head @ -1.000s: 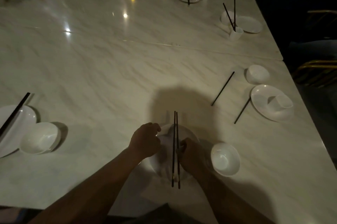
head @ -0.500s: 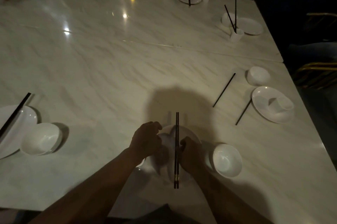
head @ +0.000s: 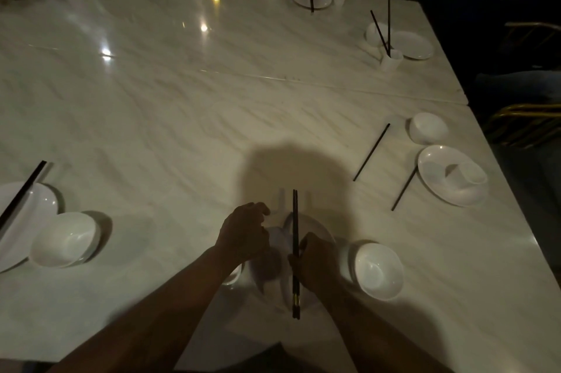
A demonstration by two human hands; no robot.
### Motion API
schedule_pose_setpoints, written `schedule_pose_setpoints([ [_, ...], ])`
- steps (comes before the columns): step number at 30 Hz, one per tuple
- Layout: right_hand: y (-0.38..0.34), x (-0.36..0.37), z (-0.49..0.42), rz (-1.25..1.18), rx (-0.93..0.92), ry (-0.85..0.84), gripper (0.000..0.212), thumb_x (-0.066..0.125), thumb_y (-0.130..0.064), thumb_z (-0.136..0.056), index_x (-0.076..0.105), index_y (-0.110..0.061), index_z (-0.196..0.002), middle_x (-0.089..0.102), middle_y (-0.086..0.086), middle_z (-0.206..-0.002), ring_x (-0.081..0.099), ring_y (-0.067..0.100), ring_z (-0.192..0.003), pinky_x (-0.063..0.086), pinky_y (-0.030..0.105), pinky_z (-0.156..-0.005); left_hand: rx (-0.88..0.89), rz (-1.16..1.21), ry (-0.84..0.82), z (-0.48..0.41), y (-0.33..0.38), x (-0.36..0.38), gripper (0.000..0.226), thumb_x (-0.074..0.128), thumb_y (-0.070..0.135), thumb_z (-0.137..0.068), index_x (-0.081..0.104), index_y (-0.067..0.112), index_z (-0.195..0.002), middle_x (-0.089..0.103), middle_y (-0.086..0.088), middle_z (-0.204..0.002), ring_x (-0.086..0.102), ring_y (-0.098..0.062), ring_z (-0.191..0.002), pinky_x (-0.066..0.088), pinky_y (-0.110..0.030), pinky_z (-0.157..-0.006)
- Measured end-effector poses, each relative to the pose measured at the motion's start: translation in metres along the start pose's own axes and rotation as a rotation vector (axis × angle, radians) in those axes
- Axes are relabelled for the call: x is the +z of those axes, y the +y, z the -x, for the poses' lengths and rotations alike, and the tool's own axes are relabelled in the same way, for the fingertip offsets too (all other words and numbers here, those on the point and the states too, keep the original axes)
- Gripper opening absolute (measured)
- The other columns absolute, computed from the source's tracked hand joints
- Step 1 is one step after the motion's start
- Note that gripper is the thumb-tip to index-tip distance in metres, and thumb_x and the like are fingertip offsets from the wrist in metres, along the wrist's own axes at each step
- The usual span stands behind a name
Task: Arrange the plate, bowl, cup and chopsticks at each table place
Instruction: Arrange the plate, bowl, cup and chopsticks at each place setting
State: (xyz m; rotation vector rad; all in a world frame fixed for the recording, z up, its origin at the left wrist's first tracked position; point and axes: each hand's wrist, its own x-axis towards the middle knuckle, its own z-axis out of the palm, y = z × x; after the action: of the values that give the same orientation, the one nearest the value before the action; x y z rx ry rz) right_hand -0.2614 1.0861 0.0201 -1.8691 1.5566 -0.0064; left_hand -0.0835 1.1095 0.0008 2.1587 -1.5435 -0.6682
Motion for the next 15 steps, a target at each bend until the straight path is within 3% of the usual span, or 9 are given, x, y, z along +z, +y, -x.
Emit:
schedule_pose_setpoints([
  [5,0.0,-0.0012,-0.0004,0.003,-0.003,-0.009,0.022,0.069,-0.02,-0.089,0.058,-0.008,-0.104,0.042,-0.014,-0.068,0.04,-0.001,-0.052,0.037,0.002,-0.047,0.013,-0.001,0.005,-0.0036,0.0022,0.0013,0.041,0.063,0.018,-0.069,0.059,0.025,-0.109,0.065,0.008,-0.098,0.063,-0.016,-0.094,0.054,-0.03,-0.078],
  [9,0.0009,-0.0013,-0.0012,0.04,-0.011,-0.006,0.025,0.07,-0.024,-0.088,0.059,-0.009,-0.105,0.044,-0.012,-0.071,0.041,0.0,-0.056,0.035,0.01,-0.041,0.018,0.0,0.007,-0.0049,0.0035,0.0034,0.04,0.064,0.018,-0.07,0.059,0.025,-0.109,0.065,0.007,-0.097,0.063,-0.016,-0.093,0.055,-0.03,-0.079],
  [13,0.0045,0.0001,-0.0038,0.028,-0.005,-0.004,0.024,0.07,-0.022,-0.088,0.06,-0.01,-0.105,0.041,-0.015,-0.068,0.038,-0.003,-0.052,0.037,0.004,-0.045,0.032,-0.001,0.001,-0.0059,0.0056,0.004,0.039,0.066,0.018,-0.071,0.06,0.023,-0.11,0.066,0.006,-0.097,0.064,-0.015,-0.092,0.056,-0.029,-0.079],
  [15,0.0068,0.0016,-0.0045,0.049,-0.009,0.003,0.024,0.07,-0.025,-0.087,0.06,-0.012,-0.104,0.041,-0.016,-0.067,0.038,-0.003,-0.053,0.037,0.008,-0.043,0.03,-0.001,-0.001,-0.0059,0.0083,0.0036,0.039,0.065,0.016,-0.072,0.06,0.022,-0.11,0.066,0.004,-0.099,0.064,-0.017,-0.093,0.056,-0.032,-0.08],
])
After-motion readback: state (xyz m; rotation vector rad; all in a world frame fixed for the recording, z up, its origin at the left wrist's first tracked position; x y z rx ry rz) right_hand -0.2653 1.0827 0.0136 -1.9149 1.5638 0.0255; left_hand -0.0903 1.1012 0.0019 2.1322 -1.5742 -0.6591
